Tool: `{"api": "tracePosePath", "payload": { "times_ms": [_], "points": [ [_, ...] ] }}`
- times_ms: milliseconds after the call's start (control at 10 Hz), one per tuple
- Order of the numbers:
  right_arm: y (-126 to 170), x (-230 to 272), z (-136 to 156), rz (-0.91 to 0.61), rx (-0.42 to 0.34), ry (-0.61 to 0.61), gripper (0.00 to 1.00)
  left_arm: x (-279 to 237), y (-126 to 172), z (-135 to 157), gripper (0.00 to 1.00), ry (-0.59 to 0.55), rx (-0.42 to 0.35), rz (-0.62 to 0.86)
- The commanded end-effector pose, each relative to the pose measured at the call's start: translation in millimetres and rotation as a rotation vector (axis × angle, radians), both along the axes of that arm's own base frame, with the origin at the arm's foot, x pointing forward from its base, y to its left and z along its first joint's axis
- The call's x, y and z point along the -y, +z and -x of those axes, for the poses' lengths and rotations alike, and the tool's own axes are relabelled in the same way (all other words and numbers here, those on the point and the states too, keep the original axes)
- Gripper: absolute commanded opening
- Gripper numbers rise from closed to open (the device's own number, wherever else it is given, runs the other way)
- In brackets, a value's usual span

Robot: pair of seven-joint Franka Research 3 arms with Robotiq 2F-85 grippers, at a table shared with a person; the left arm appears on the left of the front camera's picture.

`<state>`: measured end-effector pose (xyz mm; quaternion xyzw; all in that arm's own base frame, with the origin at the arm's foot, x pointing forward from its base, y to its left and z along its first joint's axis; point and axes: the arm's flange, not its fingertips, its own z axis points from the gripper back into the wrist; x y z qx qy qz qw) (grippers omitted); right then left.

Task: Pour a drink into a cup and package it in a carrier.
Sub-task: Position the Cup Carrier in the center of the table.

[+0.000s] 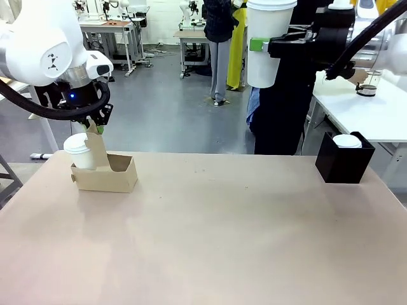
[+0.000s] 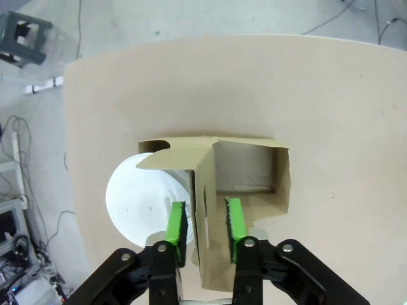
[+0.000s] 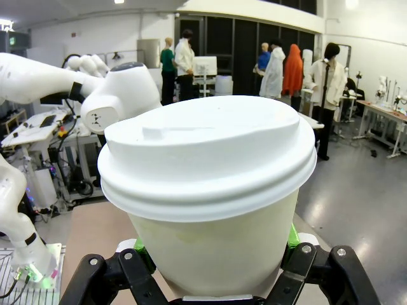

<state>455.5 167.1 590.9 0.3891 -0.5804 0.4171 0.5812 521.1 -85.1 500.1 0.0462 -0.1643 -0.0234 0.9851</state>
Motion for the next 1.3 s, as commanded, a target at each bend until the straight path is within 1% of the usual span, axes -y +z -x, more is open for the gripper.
{"api": "tracePosePath", "payload": {
  "times_ms": [0,300,400,500,800,900,1100,1200],
  "points": [
    [3.2,-1.4,1.3,0.001,0.011,-0.004,0.84,-3.7,-3.2,0.3,0.0,-0.009,-0.003,0.023],
    [3.2,-1.4,1.3,0.001,0.011,-0.004,0.84,-4.3,-3.4,1.0,0.0,-0.008,-0.007,0.039],
    [3.2,-1.4,1.3,0.001,0.011,-0.004,0.84,-2.6,-5.1,1.0,0.0,0.019,-0.066,0.091],
    [3.2,-1.4,1.3,0.001,0.011,-0.004,0.84,-0.8,-2.3,-0.1,0.0,0.004,-0.006,0.007],
    [3.2,-1.4,1.3,0.001,0.011,-0.004,0.84,-0.8,-2.3,-0.1,0.0,0.004,-0.006,0.007],
    [3.2,-1.4,1.3,0.001,0.011,-0.004,0.84,-0.6,-2.5,0.2,0.02,0.008,-0.016,0.021],
    [3.2,-1.4,1.3,0.001,0.011,-0.004,0.84,13.0,40.8,19.5,0.02,0.078,0.018,0.021],
    [3.2,-1.4,1.3,0.001,0.011,-0.004,0.84,27.7,65.8,33.3,0.02,0.094,0.031,0.001]
  ]
}}
